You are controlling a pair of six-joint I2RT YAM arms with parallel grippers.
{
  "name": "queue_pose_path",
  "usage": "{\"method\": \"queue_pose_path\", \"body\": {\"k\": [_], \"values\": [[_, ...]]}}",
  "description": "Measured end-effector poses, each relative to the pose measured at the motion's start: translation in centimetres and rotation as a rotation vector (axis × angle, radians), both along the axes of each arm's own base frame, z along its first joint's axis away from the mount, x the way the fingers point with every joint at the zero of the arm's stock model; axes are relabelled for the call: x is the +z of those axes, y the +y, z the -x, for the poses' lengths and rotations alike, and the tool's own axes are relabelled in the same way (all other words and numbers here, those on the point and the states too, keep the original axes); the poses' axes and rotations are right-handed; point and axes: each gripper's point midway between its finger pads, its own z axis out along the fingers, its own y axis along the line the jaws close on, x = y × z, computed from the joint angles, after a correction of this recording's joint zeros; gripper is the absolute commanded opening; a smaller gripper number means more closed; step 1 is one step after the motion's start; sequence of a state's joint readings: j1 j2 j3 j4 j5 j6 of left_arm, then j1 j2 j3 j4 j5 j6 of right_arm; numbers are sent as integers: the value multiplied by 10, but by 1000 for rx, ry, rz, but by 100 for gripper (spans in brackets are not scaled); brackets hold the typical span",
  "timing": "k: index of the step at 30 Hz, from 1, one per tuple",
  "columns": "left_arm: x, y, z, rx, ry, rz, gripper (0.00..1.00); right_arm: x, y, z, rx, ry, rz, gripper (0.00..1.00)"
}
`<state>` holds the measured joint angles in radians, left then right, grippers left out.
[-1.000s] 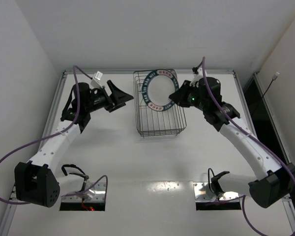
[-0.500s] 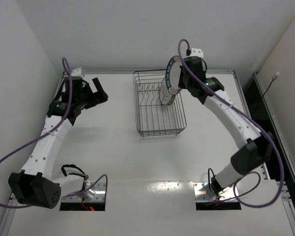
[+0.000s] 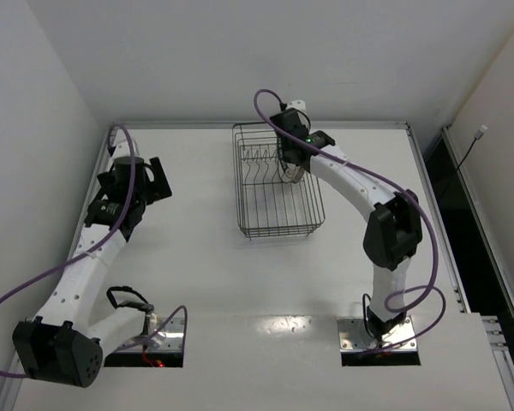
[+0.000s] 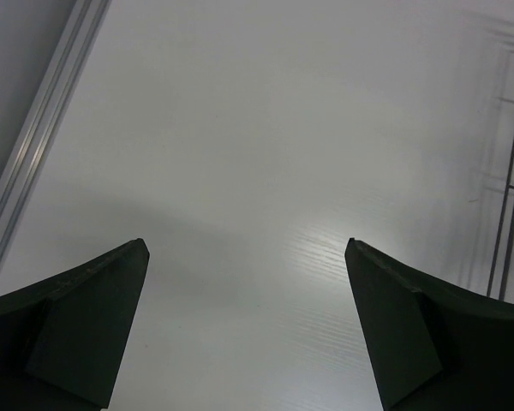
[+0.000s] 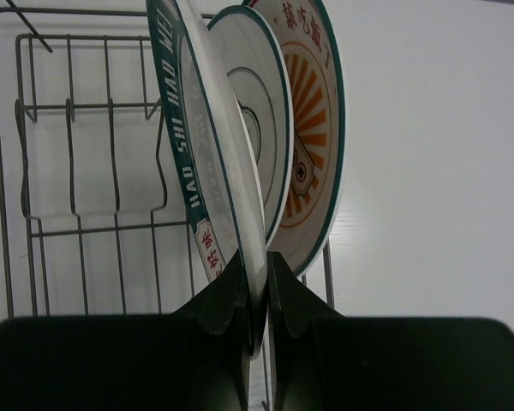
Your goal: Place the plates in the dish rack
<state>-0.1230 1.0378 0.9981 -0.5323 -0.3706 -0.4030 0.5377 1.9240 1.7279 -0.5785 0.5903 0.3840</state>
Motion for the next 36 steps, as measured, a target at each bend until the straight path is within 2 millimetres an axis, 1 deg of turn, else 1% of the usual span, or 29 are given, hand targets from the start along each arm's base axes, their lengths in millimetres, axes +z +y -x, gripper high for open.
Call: {"method": "queue_pose_path", "body": {"k": [7,11,13,16,19,20,21,22,24,26,27,28,30,31,35,36], "values": [[-21,4,-3,15,18,-20,99,-7,11,-20,-17,-5,22,0],[-25,3,-6,13,29,-24,99,-20,17,-30,-20,23,24,0],[-24,3,-7,13,24,-23,99,-31,19,-32,-20,53,22,3],[-23,3,-8,14,19,-23,99,-46,25,-32,-12,86,4,12],[-24,4,-8,19,15,-26,99,-55,28,-27,-3,125,-11,39],[-24,5,-8,21,16,-27,99,-55,29,-26,3,131,-18,54],[-25,5,-8,22,17,-28,99,-54,30,-25,3,132,-27,73],[-25,5,-8,24,18,-29,99,-54,31,-24,6,136,-33,77],[-25,6,-8,26,18,-30,99,-53,32,-21,15,146,-42,80],[-26,6,-8,27,18,-30,99,-46,30,-15,20,152,-42,80],[-26,6,-8,27,19,-31,99,-41,28,-11,21,154,-39,83],[-26,6,-8,27,18,-30,99,-35,22,-3,17,161,-30,83],[-26,6,-7,28,19,-29,99,-16,7,13,11,170,-21,84],[-27,6,-7,28,21,-28,99,-5,0,20,13,169,-25,84],[-29,5,-6,28,23,-25,99,54,-24,50,26,110,-70,85],[-29,5,-6,28,23,-24,99,66,-30,59,30,90,-83,85]]}}
